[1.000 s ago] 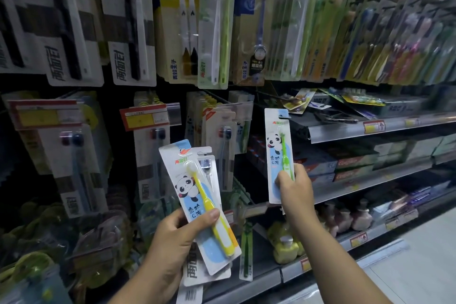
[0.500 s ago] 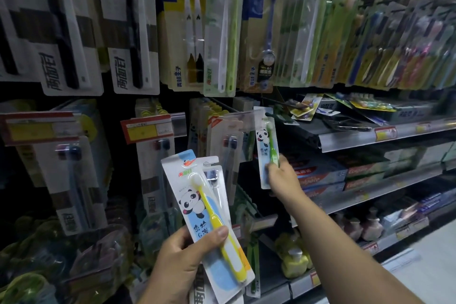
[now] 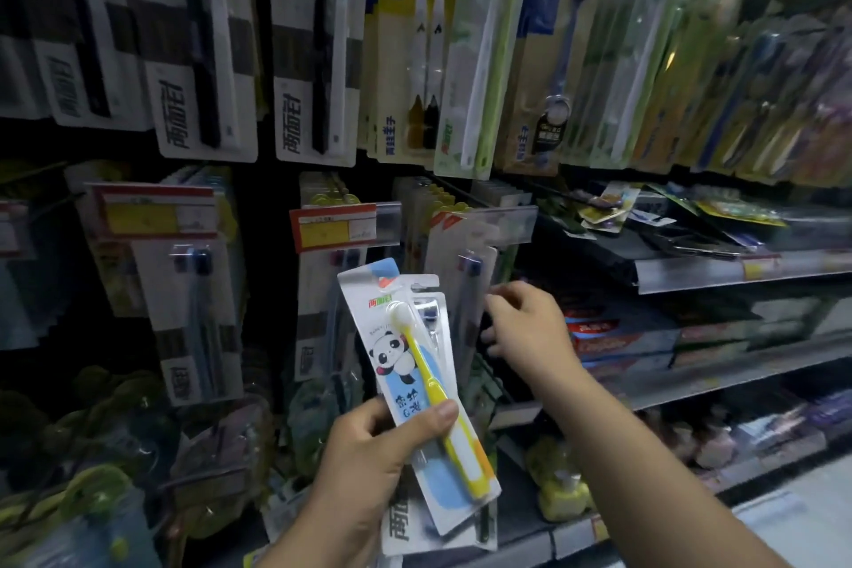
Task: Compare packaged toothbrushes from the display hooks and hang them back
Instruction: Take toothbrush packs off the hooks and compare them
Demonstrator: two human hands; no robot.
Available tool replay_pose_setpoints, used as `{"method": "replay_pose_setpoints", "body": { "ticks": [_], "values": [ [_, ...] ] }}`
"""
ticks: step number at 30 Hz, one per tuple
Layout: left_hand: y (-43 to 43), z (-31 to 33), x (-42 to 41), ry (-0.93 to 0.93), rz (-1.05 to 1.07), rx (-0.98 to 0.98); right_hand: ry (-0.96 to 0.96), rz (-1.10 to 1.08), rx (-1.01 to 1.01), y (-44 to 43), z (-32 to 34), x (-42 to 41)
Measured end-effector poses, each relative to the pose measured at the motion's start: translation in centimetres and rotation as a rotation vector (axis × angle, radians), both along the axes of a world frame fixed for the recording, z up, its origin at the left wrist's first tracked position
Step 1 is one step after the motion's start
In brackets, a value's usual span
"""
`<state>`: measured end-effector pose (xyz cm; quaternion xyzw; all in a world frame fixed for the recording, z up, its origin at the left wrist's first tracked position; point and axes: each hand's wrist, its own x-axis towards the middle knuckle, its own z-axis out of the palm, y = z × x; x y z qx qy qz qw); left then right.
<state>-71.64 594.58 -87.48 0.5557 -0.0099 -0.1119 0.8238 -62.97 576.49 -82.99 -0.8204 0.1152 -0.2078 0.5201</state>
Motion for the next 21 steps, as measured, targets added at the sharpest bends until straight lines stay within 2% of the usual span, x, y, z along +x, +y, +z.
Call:
{"method": "replay_pose_setpoints", "body": {
  "ticks": [3, 5, 8, 14, 18, 21],
  "values": [
    [-0.2, 0.1, -0.7, -0.003, 0.024, -0.026, -0.094, 0.011, -0.019, 2.0, -0.1, -6.6],
    [-0.3, 0.2, -1.2, -0.005, 0.044, -0.043, -0.097, 0.175, -0.042, 2.8, -0.5, -9.8],
    [-0.1, 0.3, -1.8, -0.022, 0.052, -0.054, -0.035, 0.428, -0.227, 3.1, -1.3, -11.0],
    [0.3, 0.6, -1.6, -0.053, 0.105, -0.01, 0.069, 0.668, -0.232, 3.1, -0.9, -11.1],
    [0.2, 0.6, -1.0, -0.087, 0.095, 0.028, 0.013, 0.556, -0.417, 3.8, -2.0, -10.6],
    [0.2, 0.6, -0.8, -0.113, 0.051, 0.028, -0.056, 0.495, -0.352, 3.5, -2.3, -10.2]
  ]
}}
